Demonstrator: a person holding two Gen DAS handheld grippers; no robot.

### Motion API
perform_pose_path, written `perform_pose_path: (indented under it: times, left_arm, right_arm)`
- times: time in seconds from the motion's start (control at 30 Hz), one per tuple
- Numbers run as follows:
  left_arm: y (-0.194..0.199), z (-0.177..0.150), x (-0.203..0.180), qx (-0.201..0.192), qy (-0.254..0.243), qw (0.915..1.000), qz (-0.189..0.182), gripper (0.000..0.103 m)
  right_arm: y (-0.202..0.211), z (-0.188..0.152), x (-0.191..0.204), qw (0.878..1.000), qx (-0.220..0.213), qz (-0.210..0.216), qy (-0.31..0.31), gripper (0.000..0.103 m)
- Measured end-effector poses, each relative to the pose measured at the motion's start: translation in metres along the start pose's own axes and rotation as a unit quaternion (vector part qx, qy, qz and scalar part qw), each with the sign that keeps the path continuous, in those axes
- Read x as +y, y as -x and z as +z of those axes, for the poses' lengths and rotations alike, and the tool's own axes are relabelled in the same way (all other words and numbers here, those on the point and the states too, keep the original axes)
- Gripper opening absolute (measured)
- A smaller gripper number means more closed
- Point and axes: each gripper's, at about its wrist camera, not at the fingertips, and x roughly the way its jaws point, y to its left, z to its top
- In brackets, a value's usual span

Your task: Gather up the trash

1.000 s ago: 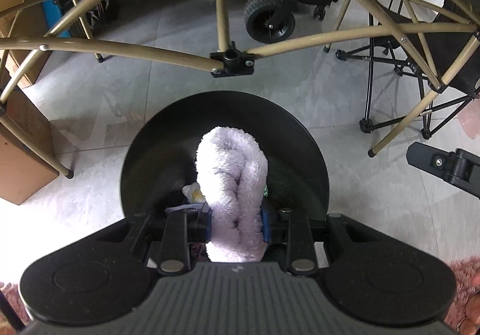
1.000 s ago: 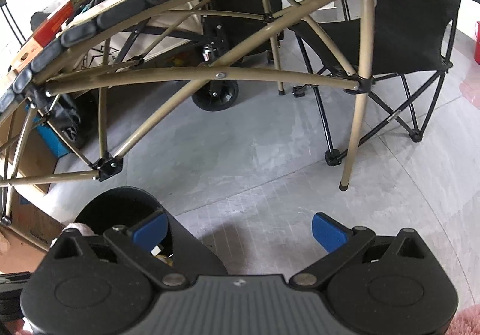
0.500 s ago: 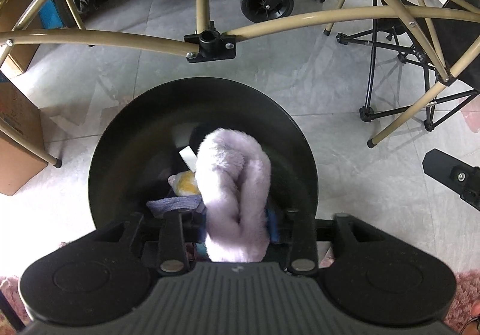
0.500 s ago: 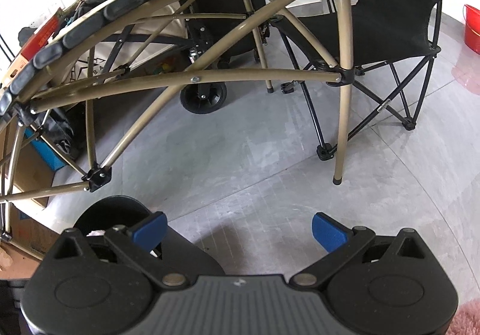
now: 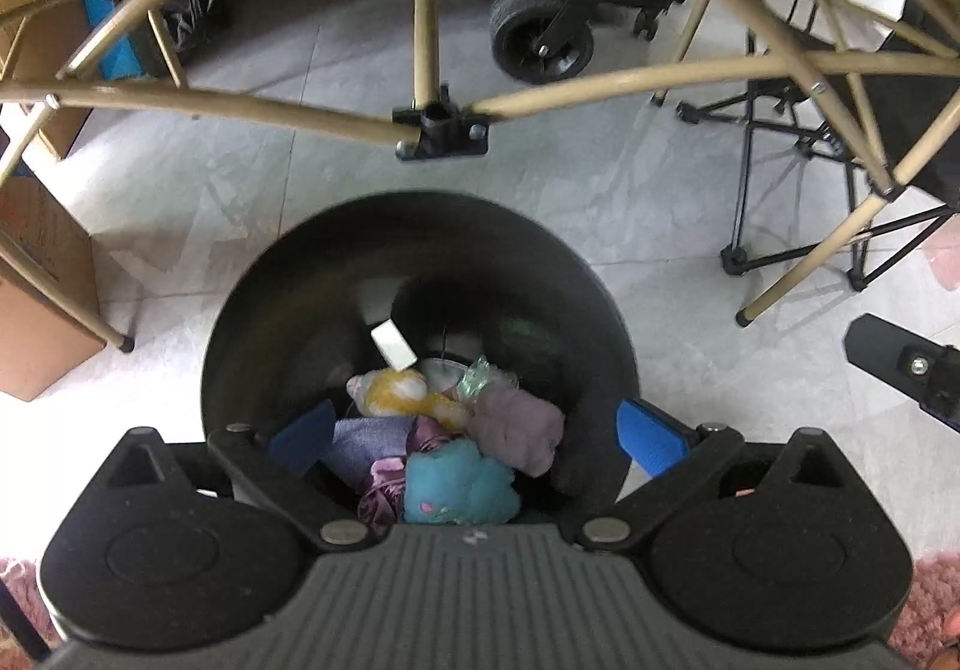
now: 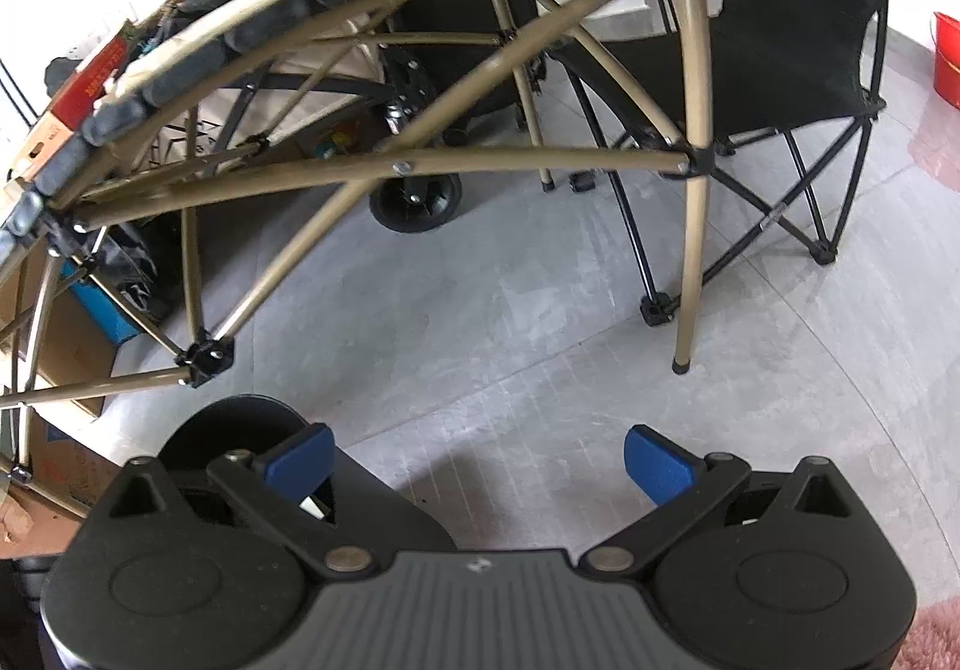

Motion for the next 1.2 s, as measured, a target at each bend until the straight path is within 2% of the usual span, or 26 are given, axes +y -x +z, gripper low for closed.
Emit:
perform_pose_path:
  times: [0.17, 0.33, 0.6, 0.73, 0.87, 1.07, 1.2]
  left_arm:
    - [0.043, -0.009, 0.007, -0.072, -0.011, 0.9973, 0.007, 0.103]
    - [0.098, -0.026, 0.021, -0.154, -0.01, 0.9878, 0.015, 0.103]
    - [0.179, -0.072, 0.047, -0.244, -0.029, 0.9685, 0.04, 0.103]
    - [0.205, -0.1, 0.059, -0.275, -0.025, 0.9603, 0.036, 0.103]
    - [0.223, -0.121, 0.065, -0.291, -0.027, 0.9559, 0.029, 0.103]
    - [0.24, -0.157, 0.068, -0.308, -0.045, 0.9496, 0.037, 0.103]
    - [0.251, -0.176, 0.073, -0.318, -0.036, 0.9467, 0.037, 0.103]
  right_arm:
    - [0.024, -0.004, 0.017, 0.999, -0.023, 0.025, 0.04, 0.103]
    - [0.063, -0.007, 0.037, 0.993, -0.065, 0.052, 0.081, 0.103]
    - [0.144, -0.028, 0.056, 0.978, -0.123, 0.094, 0.143, 0.103]
    - [0.179, -0.05, 0.059, 0.968, -0.141, 0.118, 0.17, 0.103]
    - [0.206, -0.075, 0.061, 0.961, -0.151, 0.125, 0.194, 0.103]
    - [0.233, -0.098, 0.058, 0.962, -0.137, 0.142, 0.187, 0.103]
    - [0.243, -0.11, 0.058, 0.964, -0.137, 0.129, 0.187, 0.103]
